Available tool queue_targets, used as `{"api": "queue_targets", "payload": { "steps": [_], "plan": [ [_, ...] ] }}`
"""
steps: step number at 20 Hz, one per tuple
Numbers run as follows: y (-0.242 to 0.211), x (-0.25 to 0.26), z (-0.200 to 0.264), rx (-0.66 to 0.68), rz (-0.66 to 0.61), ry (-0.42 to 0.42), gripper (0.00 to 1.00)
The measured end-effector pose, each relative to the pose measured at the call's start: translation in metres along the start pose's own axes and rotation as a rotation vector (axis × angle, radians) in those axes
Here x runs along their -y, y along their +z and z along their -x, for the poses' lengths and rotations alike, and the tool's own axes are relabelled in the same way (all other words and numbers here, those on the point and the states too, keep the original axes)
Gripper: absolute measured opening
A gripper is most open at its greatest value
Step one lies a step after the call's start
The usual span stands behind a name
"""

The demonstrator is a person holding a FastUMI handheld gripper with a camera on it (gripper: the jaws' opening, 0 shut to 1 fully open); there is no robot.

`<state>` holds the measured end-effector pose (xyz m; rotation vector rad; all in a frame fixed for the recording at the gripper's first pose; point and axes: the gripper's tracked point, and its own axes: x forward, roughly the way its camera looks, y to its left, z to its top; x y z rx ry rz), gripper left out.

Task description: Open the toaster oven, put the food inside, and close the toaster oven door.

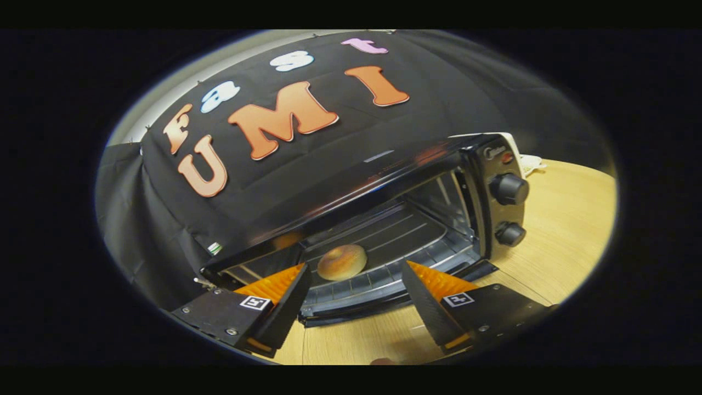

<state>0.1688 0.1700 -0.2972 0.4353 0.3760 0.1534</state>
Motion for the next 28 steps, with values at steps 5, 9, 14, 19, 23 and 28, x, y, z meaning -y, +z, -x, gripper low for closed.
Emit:
{"api": "queue_targets", "payload": {
  "steps": [5,9,14,19,23,28],
  "plan": [
    [0.006,-0.005,0.06,0.031,0.135,0.023,0.98],
    [-0.001,0.002,0.102,0.028,0.243,0.009,0.98],
    [-0.017,0.03,0.142,0.015,0.27,-0.037,0.98],
    [-0.056,0.054,0.163,-0.055,0.344,-0.074,0.98],
    [-0.09,0.067,0.165,-0.118,0.409,-0.094,0.99],
    [-0.112,0.076,0.151,-0.178,0.476,-0.106,0.99]
  ]
}}
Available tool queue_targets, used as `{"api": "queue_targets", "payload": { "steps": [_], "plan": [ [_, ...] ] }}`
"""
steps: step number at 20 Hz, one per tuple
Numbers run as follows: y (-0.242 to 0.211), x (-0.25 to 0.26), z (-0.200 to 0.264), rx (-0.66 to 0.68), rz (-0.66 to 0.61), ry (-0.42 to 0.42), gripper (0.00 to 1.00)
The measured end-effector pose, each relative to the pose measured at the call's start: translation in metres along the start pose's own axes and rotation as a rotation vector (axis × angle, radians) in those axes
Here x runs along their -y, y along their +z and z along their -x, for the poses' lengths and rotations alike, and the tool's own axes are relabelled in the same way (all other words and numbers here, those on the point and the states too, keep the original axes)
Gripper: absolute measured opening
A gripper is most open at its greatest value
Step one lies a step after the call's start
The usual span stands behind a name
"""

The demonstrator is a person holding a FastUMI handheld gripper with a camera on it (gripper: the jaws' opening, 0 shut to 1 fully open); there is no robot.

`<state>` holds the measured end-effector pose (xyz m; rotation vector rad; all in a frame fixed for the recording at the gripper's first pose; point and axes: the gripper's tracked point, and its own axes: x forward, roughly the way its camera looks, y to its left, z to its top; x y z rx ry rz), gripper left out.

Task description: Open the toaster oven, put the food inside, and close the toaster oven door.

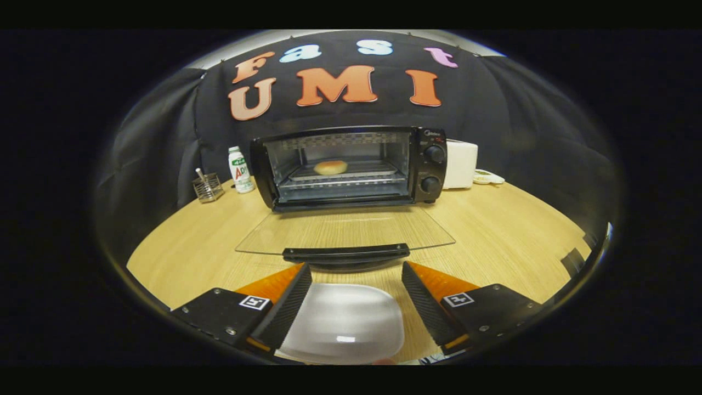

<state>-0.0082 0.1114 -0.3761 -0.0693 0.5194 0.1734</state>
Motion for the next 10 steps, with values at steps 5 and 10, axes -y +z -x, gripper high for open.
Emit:
{"api": "queue_targets", "payload": {
  "steps": [5,10],
  "plan": [
    [0.001,-0.006,-0.017,-0.005,0.003,0.0,0.99],
    [0.029,-0.006,-0.019,0.066,-0.007,0.003,0.99]
  ]
}}
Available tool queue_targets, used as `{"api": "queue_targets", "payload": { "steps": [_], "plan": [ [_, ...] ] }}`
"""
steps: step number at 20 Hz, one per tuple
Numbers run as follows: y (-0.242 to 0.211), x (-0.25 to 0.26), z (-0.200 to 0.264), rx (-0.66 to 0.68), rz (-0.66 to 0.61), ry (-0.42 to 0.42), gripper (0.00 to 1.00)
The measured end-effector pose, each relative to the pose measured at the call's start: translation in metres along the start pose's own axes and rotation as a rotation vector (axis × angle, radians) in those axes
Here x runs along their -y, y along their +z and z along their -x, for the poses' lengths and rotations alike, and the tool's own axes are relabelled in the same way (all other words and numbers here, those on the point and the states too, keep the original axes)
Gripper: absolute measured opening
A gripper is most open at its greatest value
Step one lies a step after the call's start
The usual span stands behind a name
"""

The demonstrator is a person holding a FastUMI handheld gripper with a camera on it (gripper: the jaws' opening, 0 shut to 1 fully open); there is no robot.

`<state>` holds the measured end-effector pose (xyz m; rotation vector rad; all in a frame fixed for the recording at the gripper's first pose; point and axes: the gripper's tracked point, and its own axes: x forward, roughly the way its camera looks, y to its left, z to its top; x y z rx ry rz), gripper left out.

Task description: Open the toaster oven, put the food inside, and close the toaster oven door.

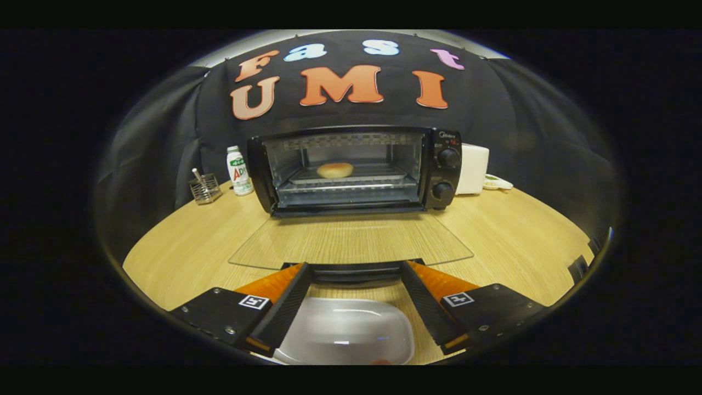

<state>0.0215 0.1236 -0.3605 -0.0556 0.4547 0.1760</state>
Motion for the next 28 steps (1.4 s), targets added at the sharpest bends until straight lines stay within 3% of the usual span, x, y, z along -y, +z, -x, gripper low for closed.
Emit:
{"api": "queue_targets", "payload": {
  "steps": [2,5,7,13,22,28],
  "plan": [
    [-0.004,0.009,0.0,0.001,-0.001,-0.025,0.99],
    [-0.029,-0.004,0.004,-0.078,-0.041,0.021,0.99],
    [-0.037,-0.002,0.0,-0.09,-0.013,0.005,0.99],
    [-0.02,-0.003,0.005,-0.059,-0.02,0.01,0.99],
    [0.065,-0.004,0.012,0.082,-0.024,0.028,1.0],
    [0.12,-0.01,-0.015,0.141,-0.028,0.027,1.0]
  ]
}}
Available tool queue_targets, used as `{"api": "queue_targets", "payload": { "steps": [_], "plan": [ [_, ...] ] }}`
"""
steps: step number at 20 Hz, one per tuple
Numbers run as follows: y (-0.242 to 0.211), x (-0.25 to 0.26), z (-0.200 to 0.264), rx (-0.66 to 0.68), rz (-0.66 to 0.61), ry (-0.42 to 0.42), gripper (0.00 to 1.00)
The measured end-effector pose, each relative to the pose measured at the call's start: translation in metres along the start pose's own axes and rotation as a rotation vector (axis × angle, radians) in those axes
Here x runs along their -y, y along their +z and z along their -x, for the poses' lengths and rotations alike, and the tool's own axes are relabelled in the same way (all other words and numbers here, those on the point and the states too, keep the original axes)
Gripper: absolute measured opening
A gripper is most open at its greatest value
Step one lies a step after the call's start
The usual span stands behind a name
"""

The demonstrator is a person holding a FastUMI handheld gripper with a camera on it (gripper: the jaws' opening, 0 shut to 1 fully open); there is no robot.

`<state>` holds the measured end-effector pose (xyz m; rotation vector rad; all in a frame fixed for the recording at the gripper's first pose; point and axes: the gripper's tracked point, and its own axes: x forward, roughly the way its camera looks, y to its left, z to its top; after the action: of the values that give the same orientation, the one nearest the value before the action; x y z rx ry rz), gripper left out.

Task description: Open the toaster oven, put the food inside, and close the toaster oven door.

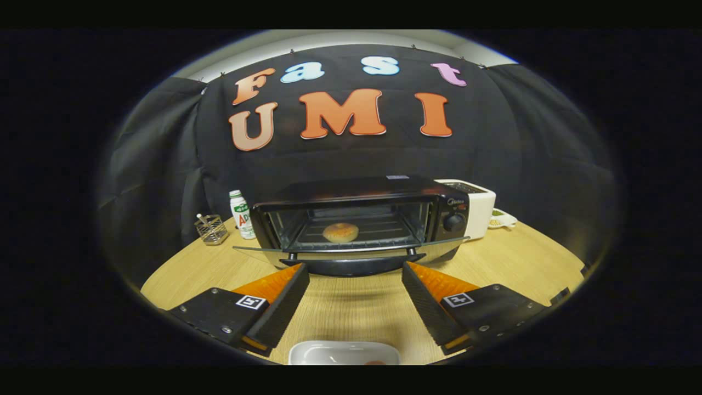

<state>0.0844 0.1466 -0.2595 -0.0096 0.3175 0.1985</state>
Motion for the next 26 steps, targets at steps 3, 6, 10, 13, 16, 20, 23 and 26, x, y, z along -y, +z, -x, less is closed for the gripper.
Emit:
{"api": "queue_targets", "payload": {
  "steps": [3,6,10,13,16,20,23,26],
  "plan": [
    [0.011,-0.002,-0.024,0.007,-0.001,-0.015,1.0],
    [0.011,-0.001,-0.048,-0.01,-0.008,-0.027,1.0],
    [0.014,-0.005,-0.065,0.0,-0.017,-0.028,1.0],
    [0.009,-0.006,-0.069,-0.011,-0.008,-0.02,1.0],
    [0.012,-0.003,-0.069,-0.011,-0.009,-0.026,1.0],
    [0.024,0.004,-0.057,0.0,-0.024,-0.036,1.0],
    [0.055,0.009,-0.034,0.052,0.003,-0.042,1.0],
    [0.094,0.01,0.003,0.108,0.014,-0.021,1.0]
  ]
}}
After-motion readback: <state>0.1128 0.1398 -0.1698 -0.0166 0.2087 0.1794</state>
